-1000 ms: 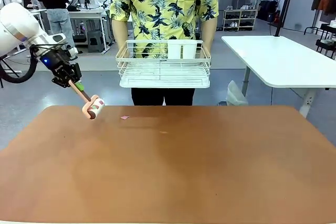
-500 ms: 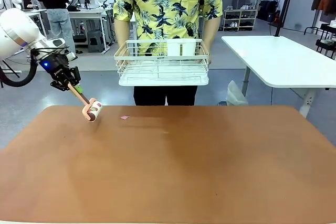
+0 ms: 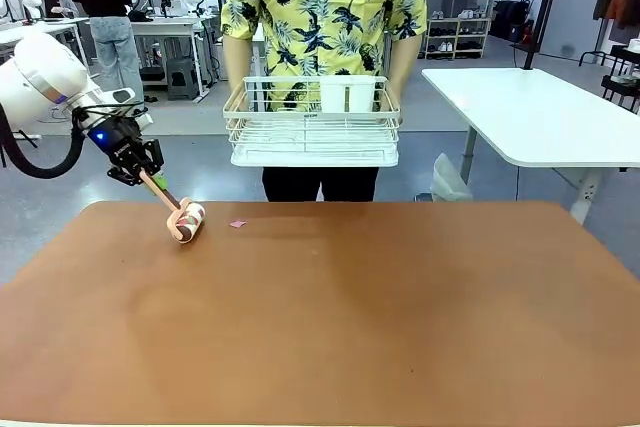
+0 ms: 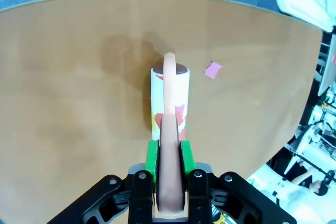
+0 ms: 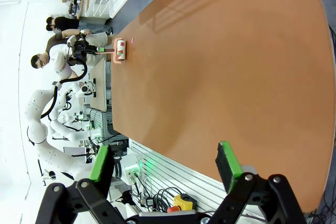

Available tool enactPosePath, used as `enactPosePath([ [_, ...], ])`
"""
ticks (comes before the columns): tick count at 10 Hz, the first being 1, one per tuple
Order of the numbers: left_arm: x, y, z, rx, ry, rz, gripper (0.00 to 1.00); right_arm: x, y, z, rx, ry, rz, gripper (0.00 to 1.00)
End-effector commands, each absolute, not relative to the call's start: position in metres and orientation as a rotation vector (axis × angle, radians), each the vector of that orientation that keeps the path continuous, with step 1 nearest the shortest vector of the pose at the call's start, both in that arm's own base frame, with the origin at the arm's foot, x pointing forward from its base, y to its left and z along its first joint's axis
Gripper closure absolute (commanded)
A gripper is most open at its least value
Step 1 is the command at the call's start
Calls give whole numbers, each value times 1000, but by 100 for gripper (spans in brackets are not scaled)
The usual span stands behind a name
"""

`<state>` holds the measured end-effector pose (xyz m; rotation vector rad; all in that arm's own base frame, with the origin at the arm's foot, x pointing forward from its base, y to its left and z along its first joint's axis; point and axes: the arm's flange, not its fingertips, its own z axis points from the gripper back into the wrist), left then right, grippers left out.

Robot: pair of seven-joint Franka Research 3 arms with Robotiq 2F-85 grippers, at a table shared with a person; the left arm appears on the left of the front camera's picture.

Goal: Clean the table.
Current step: Clean the table with the Lint Roller when the human lifts the Dish drying rack.

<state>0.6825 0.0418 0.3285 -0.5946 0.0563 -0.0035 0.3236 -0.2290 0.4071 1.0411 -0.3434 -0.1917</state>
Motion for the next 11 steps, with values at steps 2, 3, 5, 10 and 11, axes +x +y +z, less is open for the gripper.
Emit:
enactPosePath([
  [2, 678, 15, 301, -599, 37, 33, 78, 323, -228, 410, 1052, -354, -190, 0],
  [3, 675, 0, 301, -647, 86, 55, 78, 323, -228, 410, 1052, -354, -190, 0],
  [5, 669, -44, 299, -638, 21, 1, 78, 323, -228, 410, 1052, -354, -190, 0],
  [10, 634, -159, 301, -600, -58, -67, 78, 323, -228, 410, 1052, -354, -190, 0],
  [11, 628, -169, 318, -592, -55, -58, 78, 323, -228, 410, 1052, -354, -190, 0],
])
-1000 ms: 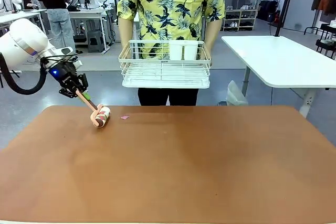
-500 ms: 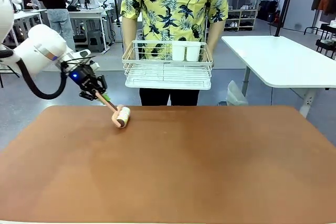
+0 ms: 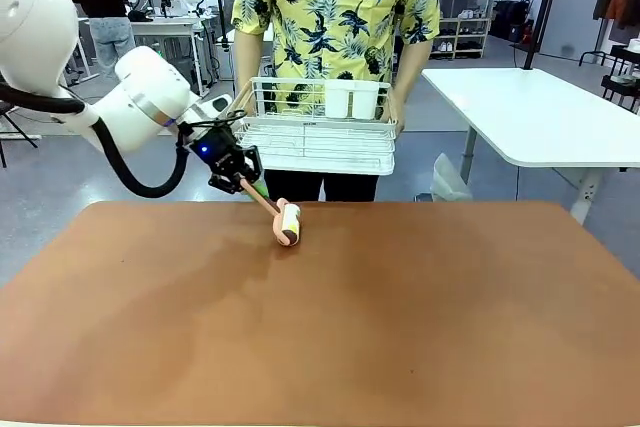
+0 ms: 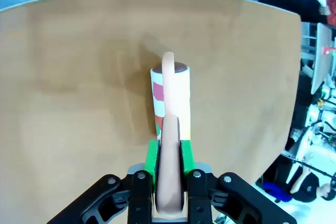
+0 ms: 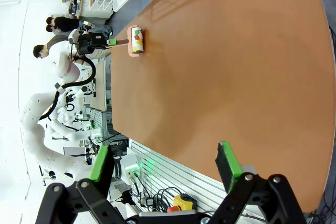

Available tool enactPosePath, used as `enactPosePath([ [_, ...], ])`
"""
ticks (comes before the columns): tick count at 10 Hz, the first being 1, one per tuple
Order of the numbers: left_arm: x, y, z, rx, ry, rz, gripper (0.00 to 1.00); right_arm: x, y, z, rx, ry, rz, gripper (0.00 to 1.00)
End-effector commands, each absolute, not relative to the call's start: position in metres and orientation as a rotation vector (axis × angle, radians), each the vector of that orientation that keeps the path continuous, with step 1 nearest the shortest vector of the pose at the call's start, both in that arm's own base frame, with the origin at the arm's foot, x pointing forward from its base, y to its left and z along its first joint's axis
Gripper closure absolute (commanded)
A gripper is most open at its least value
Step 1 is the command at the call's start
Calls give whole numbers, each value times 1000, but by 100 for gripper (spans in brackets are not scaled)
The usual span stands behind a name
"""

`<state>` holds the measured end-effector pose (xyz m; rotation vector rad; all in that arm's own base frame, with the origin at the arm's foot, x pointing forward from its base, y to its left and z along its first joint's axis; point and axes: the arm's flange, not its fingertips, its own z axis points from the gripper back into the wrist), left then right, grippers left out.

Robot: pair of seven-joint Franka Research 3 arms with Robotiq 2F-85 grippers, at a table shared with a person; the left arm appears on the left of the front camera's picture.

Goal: Clean the table.
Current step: Clean the table with the Lint Roller when the human lifts the Dish drying rack.

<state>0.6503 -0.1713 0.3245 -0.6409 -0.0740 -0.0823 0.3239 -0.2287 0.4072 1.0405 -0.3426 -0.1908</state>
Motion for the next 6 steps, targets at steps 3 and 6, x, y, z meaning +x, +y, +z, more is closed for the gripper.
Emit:
enactPosePath([
  [3, 607, -179, 396, -632, -66, -101, 78, 323, -228, 410, 1052, -354, -190, 0],
  [6, 584, -196, 479, -432, -30, -128, 78, 323, -228, 410, 1052, -354, -190, 0],
])
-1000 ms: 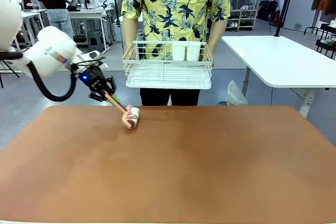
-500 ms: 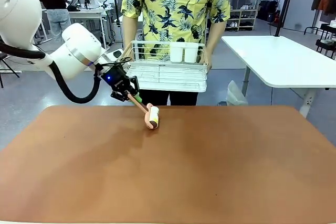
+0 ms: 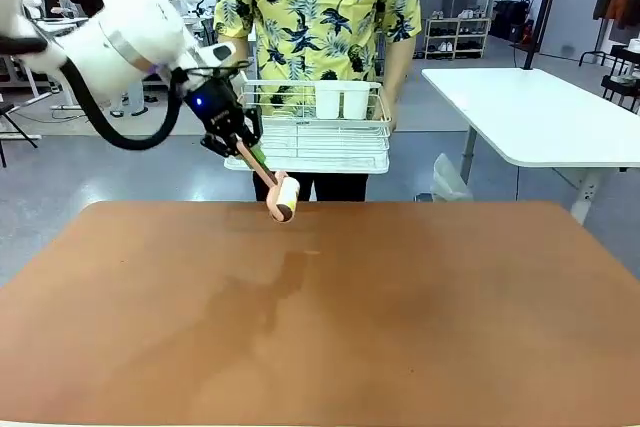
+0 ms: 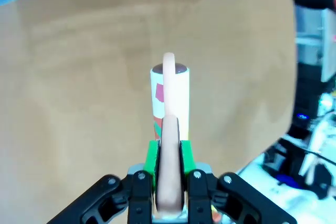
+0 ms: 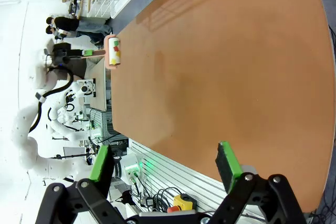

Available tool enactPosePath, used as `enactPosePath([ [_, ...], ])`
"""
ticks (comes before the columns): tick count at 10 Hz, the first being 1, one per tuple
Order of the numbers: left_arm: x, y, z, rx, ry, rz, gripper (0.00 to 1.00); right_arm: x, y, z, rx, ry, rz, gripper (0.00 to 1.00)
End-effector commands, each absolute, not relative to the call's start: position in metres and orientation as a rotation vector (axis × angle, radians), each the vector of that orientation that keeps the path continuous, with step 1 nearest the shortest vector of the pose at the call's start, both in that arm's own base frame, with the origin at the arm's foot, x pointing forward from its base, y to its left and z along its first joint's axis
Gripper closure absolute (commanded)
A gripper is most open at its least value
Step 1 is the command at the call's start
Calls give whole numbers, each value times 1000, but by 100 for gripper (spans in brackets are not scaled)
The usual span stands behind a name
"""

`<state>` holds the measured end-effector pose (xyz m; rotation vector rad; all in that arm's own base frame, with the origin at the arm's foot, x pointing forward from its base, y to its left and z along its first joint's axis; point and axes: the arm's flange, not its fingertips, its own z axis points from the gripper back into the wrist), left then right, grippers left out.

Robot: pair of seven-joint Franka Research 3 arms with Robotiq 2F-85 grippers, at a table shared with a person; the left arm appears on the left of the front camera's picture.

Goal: Clean the table.
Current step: Clean the table with the Lint Roller when the human lifts the Dish drying rack.

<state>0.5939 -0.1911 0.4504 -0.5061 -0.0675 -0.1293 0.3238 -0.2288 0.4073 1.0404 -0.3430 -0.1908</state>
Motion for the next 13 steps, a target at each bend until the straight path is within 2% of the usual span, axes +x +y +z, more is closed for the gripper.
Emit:
enactPosePath([
  [1, 575, -196, 515, -355, -53, -154, 78, 323, -228, 410, 1052, -354, -190, 0],
  [2, 566, -178, 545, -230, -36, -174, 78, 323, -228, 410, 1052, -354, -190, 0],
  [4, 534, -125, 593, -54, -156, -171, 78, 323, -228, 410, 1052, -354, -190, 0],
  [5, 521, -90, 614, 48, -196, -246, 78, 323, -228, 410, 1052, -354, -190, 0],
  [6, 500, -23, 615, 57, -200, -166, 78, 323, -228, 410, 1052, -354, -190, 0],
  [9, 499, 27, 606, 79, -217, -167, 78, 323, -228, 410, 1052, -354, -190, 0],
  [10, 499, 33, 608, 18, -222, -182, 78, 323, -228, 410, 1052, -354, -190, 0],
  [13, 501, 29, 617, 65, -180, -154, 78, 323, -228, 410, 1052, -354, -190, 0],
])
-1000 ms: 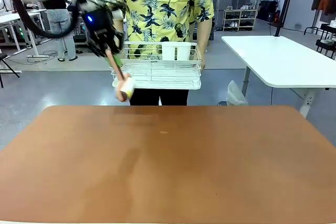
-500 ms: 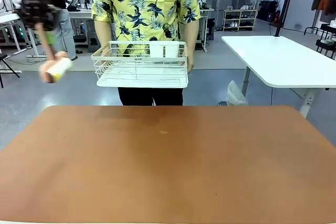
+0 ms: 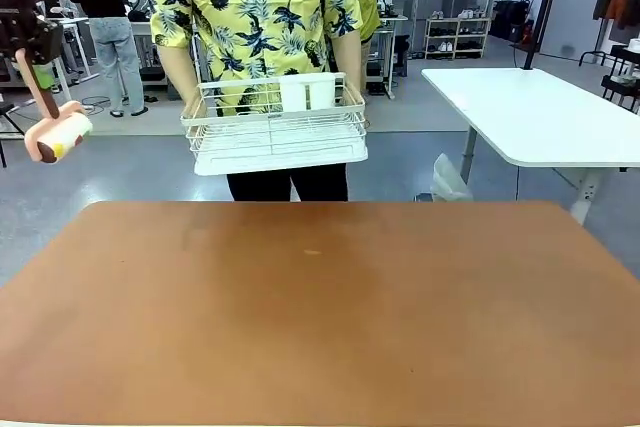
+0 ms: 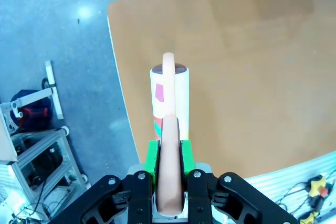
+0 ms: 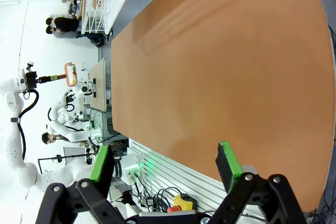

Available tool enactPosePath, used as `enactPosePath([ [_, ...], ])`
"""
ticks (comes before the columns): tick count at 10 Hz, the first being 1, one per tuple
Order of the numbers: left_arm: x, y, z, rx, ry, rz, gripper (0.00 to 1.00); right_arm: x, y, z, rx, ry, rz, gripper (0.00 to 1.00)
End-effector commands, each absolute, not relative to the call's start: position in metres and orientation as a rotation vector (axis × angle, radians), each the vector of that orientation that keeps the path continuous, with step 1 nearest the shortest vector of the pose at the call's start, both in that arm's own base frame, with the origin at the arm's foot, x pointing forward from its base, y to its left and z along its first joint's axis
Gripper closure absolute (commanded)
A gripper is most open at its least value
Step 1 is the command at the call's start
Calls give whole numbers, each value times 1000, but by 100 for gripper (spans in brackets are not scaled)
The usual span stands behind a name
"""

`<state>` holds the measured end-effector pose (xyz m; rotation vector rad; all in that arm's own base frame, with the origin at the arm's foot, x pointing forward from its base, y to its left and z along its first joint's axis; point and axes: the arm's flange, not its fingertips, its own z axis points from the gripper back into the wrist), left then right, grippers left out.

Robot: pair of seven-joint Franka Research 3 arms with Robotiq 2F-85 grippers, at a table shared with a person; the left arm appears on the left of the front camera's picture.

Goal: Clean the table.
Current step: Clean the table with the Lint Roller when the human lifts the Dish drying rack, then place the Lint Roller down when the Dish drying rack is positioned in the middle of the table.

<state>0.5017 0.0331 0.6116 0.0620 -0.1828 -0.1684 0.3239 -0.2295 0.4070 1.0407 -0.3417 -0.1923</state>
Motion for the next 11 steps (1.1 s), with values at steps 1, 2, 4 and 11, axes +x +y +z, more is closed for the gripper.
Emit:
enactPosePath([
  [1, 501, 29, 617, 65, -180, -154, 78, 323, -228, 410, 1052, -354, -190, 0],
  [2, 501, 29, 617, 65, -180, -154, 78, 323, -228, 410, 1052, -354, -190, 0],
  [4, 501, 29, 617, 65, -180, -154, 78, 323, -228, 410, 1052, -354, -190, 0],
  [11, 501, 29, 617, 65, -180, -154, 78, 323, -228, 410, 1052, -354, -190, 0],
])
